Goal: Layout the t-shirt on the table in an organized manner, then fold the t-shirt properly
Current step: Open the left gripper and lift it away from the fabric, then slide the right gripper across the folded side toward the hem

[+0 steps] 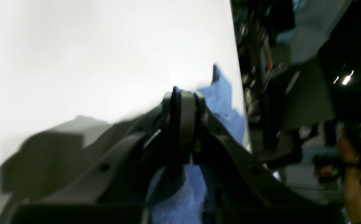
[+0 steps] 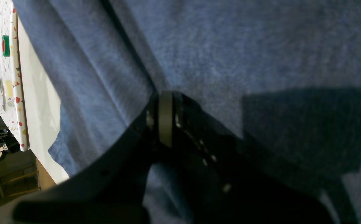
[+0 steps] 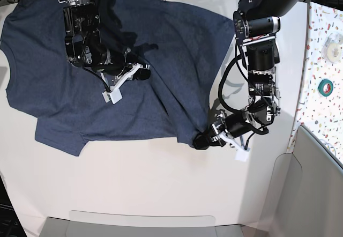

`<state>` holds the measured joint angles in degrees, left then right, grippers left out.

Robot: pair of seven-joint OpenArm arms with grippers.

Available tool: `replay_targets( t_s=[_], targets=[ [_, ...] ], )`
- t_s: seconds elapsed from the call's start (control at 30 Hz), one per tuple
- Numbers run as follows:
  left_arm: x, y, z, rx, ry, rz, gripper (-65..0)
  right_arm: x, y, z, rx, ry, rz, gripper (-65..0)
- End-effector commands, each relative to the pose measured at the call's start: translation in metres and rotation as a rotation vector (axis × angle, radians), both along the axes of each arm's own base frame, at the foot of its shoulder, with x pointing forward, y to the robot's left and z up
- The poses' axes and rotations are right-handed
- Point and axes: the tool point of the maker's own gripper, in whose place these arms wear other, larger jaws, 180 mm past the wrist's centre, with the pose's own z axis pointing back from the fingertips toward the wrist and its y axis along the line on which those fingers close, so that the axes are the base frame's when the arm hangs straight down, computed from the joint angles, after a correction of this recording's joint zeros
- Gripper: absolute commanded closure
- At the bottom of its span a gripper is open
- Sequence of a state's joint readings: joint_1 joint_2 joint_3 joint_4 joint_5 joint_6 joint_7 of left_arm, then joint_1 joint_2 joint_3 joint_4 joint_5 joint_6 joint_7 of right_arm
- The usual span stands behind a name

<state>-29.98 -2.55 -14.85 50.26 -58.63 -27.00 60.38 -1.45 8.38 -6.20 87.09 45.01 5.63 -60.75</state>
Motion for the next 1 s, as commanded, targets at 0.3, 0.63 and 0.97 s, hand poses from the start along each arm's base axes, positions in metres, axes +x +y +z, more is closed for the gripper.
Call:
replay_targets(
  t_s=[0.3, 0.63, 0.97],
  targets=[
    [0.03, 0.074, 0.037, -0.049, -0.127, 0.254, -0.8, -0.026, -0.033, -0.034, -0.212, 0.111, 0.024, 0.0],
    [0.009, 0.134, 0.013, 0.07, -0.076, 0.306, -26.7, -0.02, -0.033, -0.029, -0.209, 0.094, 0.018, 0.0],
    [-0.029, 0.137, 0.002, 0.172, -0.076, 0.246, -26.7, 0.051, -0.015, 0.066, -0.17, -0.22, 0.006, 0.0]
  ],
)
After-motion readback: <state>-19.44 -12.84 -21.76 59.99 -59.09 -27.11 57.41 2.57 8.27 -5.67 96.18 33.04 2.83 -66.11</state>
